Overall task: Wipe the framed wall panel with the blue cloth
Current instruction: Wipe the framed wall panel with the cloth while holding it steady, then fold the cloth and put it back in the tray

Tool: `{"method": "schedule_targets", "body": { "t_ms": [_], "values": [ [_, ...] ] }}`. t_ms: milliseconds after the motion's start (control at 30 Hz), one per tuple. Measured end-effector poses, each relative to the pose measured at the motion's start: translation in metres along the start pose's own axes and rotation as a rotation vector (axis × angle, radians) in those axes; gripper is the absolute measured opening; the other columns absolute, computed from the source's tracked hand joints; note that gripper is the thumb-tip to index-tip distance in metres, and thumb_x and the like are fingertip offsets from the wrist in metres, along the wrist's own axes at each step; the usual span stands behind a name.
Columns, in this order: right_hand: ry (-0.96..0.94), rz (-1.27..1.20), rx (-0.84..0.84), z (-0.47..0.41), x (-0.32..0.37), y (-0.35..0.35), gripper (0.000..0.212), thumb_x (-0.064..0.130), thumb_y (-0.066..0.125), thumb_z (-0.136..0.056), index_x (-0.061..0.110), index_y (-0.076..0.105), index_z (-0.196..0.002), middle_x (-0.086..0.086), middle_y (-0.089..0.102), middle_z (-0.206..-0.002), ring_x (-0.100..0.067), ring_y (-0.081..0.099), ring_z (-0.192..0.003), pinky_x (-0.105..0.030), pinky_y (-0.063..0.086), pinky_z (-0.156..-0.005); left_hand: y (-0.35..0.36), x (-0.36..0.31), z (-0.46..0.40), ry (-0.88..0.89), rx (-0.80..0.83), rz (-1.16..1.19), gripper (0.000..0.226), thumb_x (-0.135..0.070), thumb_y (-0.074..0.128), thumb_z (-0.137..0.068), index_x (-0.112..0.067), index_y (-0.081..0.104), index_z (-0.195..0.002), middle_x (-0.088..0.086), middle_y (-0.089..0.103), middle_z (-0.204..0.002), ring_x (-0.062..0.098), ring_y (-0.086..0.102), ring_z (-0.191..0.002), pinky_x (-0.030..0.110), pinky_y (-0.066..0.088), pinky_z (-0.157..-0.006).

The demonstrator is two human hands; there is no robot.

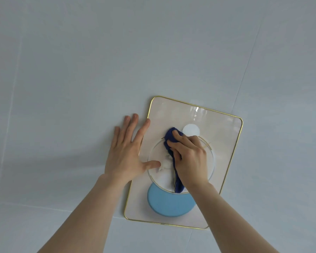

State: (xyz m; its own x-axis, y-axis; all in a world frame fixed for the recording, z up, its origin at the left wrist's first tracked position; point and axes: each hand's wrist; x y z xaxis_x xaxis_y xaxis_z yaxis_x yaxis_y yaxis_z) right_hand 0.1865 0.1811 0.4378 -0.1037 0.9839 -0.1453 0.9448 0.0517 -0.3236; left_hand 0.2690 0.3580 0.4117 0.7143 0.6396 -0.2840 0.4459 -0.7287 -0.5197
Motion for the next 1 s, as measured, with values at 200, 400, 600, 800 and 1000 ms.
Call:
{"method": "schedule_targets", "body": {
  "t_ms": [200, 400, 600, 800, 1000],
  "values": [
    [0.3, -0.122, 0.378, -0.017, 0.028, -0.046, 0.024, 0.009, 0.068, -0.09, 0.026, 0.081, -0.1, -0.001, 0.08, -0.096, -0.029, 0.067, -0.09, -0.033, 0.05, -0.075, -0.029, -0.017, 0.032, -0.035, 0.068, 0.119, 0.1, -0.073, 0.069, -0.077, -0.034, 0.027, -0.159, -0.004, 0.022, -0.171, 0.018, 0.01, -0.16, 0.041, 0.006, -0.13],
    [0.811, -0.576, 0.399, 0.024, 0.029, -0.062, 0.014, 0.013, 0.075, -0.089, 0.026, 0.08, -0.088, 0.006, 0.077, -0.094, -0.017, 0.072, -0.097, -0.032, 0.059, -0.083, -0.034, -0.038, 0.082, -0.255, 0.318, 0.453, 0.08, -0.073, 0.069, -0.071, -0.048, 0.043, -0.142, -0.019, 0.062, -0.134, 0.005, 0.057, -0.128, 0.036, 0.048, -0.106],
    [1.051, -0.985, 0.47, 0.055, 0.013, -0.098, 0.011, 0.017, 0.064, -0.101, 0.011, 0.071, -0.107, -0.018, 0.079, -0.101, -0.023, 0.072, -0.085, -0.033, 0.056, -0.072, -0.025, -0.064, 0.109, -0.378, 0.532, 0.703, 0.028, -0.022, 0.078, -0.086, -0.03, 0.069, -0.111, -0.006, 0.081, -0.094, 0.008, 0.076, -0.086, 0.031, 0.06, -0.082],
    [1.139, -0.938, 0.471, 0.09, -0.036, -0.138, 0.015, 0.018, 0.057, -0.105, 0.007, 0.063, -0.113, -0.005, 0.073, -0.081, -0.017, 0.066, -0.063, -0.03, 0.056, -0.061, -0.006, -0.095, 0.113, -0.37, 0.443, 0.722, 0.011, -0.018, 0.068, -0.094, -0.025, 0.076, -0.096, -0.006, 0.08, -0.093, 0.008, 0.074, -0.087, 0.02, 0.053, -0.071],
    [1.098, -0.65, 0.539, 0.137, -0.1, -0.175, 0.01, 0.009, 0.058, -0.1, 0.007, 0.068, -0.101, -0.009, 0.075, -0.08, -0.028, 0.061, -0.065, -0.04, 0.056, -0.069, 0.031, -0.137, 0.112, -0.37, 0.472, 0.745, 0.01, -0.023, 0.068, -0.096, -0.027, 0.075, -0.102, -0.008, 0.079, -0.098, 0.012, 0.073, -0.096, 0.034, 0.058, -0.086]
  ]
}}
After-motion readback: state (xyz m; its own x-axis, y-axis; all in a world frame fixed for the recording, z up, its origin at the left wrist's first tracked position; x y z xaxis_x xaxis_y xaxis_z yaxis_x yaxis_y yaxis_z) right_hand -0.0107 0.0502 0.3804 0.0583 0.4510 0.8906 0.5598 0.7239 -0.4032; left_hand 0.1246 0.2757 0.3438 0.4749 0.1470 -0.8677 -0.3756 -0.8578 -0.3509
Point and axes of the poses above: each hand's wrist, its own z-axis away from the middle knuckle, its own y-axis out of the palm, x = y × z
